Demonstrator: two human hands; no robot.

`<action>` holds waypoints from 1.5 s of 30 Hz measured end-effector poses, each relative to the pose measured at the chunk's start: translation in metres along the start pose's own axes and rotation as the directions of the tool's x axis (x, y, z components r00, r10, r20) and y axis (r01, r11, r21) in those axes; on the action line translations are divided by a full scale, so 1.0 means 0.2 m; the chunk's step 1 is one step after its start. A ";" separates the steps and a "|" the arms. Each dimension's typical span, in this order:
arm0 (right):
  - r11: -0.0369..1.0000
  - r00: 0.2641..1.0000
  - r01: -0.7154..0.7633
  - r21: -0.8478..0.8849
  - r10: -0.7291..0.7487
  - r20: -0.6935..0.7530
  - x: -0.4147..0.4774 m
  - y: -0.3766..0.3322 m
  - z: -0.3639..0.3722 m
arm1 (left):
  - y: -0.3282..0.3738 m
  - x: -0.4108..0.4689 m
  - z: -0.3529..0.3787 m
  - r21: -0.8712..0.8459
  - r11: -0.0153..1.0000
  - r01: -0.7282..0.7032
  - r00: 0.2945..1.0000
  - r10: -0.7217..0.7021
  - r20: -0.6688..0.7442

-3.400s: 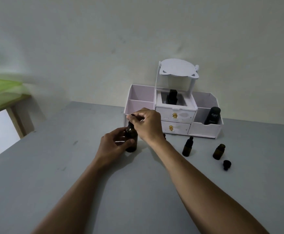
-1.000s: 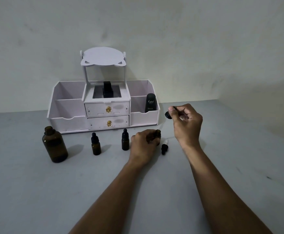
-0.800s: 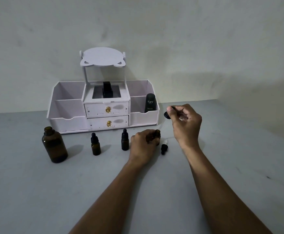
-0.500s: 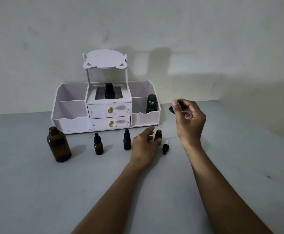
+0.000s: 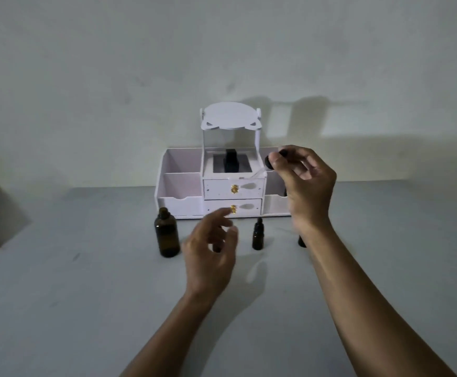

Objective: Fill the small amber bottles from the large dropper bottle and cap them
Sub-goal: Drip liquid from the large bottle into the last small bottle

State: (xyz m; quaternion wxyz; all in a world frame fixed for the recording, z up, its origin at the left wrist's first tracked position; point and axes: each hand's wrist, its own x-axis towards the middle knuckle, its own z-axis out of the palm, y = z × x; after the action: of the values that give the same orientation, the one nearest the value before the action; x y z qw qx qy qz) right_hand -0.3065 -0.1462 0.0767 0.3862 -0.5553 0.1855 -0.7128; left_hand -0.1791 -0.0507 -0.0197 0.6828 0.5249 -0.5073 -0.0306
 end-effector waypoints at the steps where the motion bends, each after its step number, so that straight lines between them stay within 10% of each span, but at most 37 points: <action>1: 1.000 0.999 -0.027 0.014 0.026 0.027 -0.01 0.00 0.06 | -0.02 0.02 -0.07 0.015 1.000 -0.012 0.997 0.013 -0.079; 6: 0.983 0.974 -0.173 0.061 0.162 0.157 -0.10 0.06 0.34 | -0.18 0.15 -0.41 0.065 0.995 0.072 0.950 -0.049 -0.307; 18: 0.959 0.936 -0.283 -0.011 0.278 0.218 -0.20 0.21 0.61 | -0.50 0.24 -0.61 -0.032 0.940 0.339 0.935 -0.333 0.118; 45: 0.956 0.894 -0.098 -0.277 0.207 0.397 -0.23 0.35 0.71 | -0.50 0.25 -0.60 0.011 0.938 0.347 0.910 -0.340 0.239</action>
State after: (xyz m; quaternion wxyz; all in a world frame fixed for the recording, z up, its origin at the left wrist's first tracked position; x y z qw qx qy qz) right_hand -0.1454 -0.1325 0.0424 0.3992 -0.7239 0.2290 -0.5140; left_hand -0.0174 -0.0420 -0.0534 0.6095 0.5875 -0.4844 -0.2207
